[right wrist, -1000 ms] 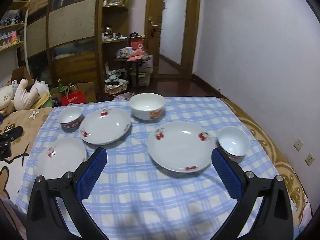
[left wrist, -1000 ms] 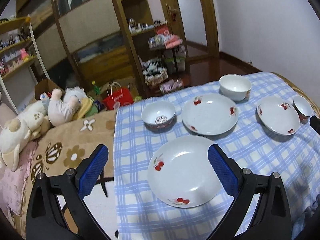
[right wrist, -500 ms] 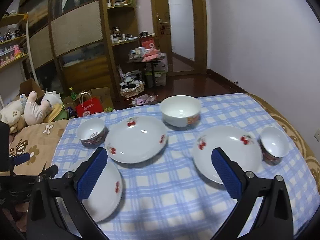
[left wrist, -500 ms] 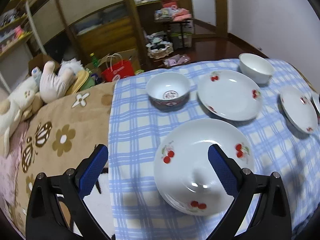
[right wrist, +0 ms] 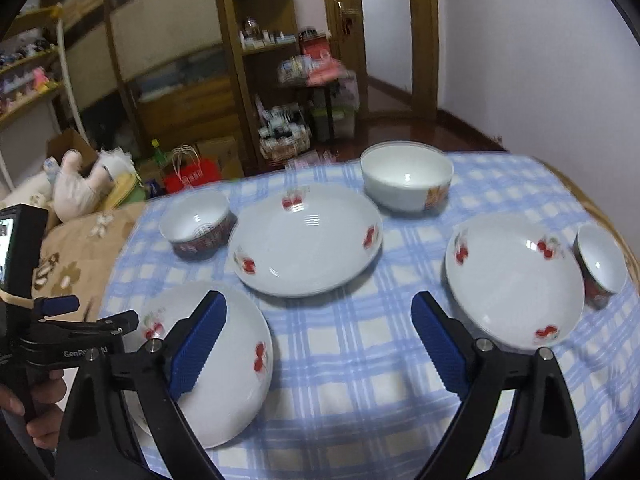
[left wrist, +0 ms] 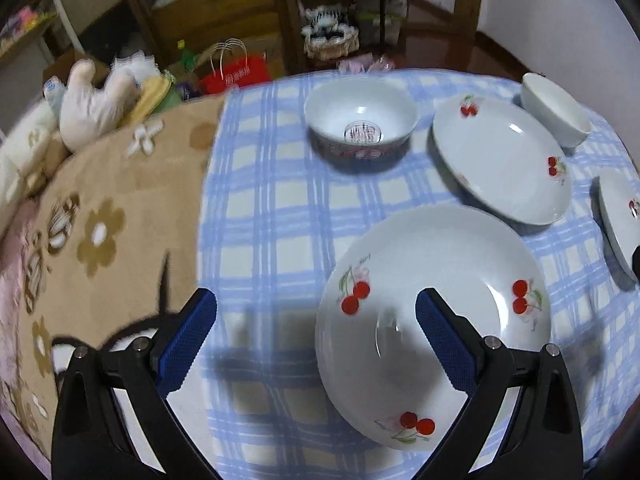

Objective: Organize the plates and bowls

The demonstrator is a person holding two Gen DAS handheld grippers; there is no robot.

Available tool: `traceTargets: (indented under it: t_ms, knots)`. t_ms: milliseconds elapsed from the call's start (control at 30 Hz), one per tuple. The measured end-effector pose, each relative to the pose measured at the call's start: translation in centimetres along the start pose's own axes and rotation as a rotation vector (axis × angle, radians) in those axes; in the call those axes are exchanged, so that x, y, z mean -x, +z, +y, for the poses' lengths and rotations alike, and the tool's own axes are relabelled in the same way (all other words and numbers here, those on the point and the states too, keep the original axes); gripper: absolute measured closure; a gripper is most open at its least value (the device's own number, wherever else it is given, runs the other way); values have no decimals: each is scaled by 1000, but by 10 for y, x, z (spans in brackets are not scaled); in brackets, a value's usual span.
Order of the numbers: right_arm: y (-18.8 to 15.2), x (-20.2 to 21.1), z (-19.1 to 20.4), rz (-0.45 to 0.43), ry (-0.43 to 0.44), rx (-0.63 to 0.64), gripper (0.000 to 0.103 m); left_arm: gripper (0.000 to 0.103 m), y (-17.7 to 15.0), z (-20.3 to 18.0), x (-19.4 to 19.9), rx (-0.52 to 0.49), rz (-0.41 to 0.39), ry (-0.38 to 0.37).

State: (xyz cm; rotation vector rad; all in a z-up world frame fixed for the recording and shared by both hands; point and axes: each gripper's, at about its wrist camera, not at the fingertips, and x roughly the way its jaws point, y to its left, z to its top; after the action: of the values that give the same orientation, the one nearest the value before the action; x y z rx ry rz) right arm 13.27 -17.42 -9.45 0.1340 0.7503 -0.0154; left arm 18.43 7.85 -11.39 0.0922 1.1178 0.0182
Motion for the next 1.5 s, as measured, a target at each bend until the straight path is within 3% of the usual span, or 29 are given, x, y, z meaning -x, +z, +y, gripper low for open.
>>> traceTargets:
  t_ms: [200,267,333,400,500,600,700,767,933,1067,1300,1500]
  knots:
    - [-14,-27,13,88,-13,52,5,8,-4,0,-28,6,85,-5]
    - [-20,-35,13,118,-5,43,5,18,-4,2,-36,27,118,-26]
    - [-24,-42,11,143,6,30,5,21,-4,6,-44,65,137,-13]
    - [-29,-48,13,168,24,33,6,32,-5,9,-52,87,173,-14]
    - [-36,-56,17,199,29,48,20,39,-8,11,-57,106,183,-24]
    - [-44,-63,18,238,59,36,34,58,-8,12,-54,123,175,-68]
    - [-48,-70,18,273,99,23,58,76,-9,12,-53,131,182,-113]
    - [-49,-72,19,284,142,3,74,76,-10,11,-52,106,180,-114]
    - [-48,-72,26,304,193,-3,92,77,-12,11,-51,119,179,-138]
    - [-45,-74,21,340,218,-44,93,81,-11,21,-53,143,174,-160]
    - [-41,-69,16,358,194,-49,94,83,-16,10,-44,85,162,-173]
    - [-43,-51,-9,343,162,-95,94,87,-21,-10,-31,47,144,-249]
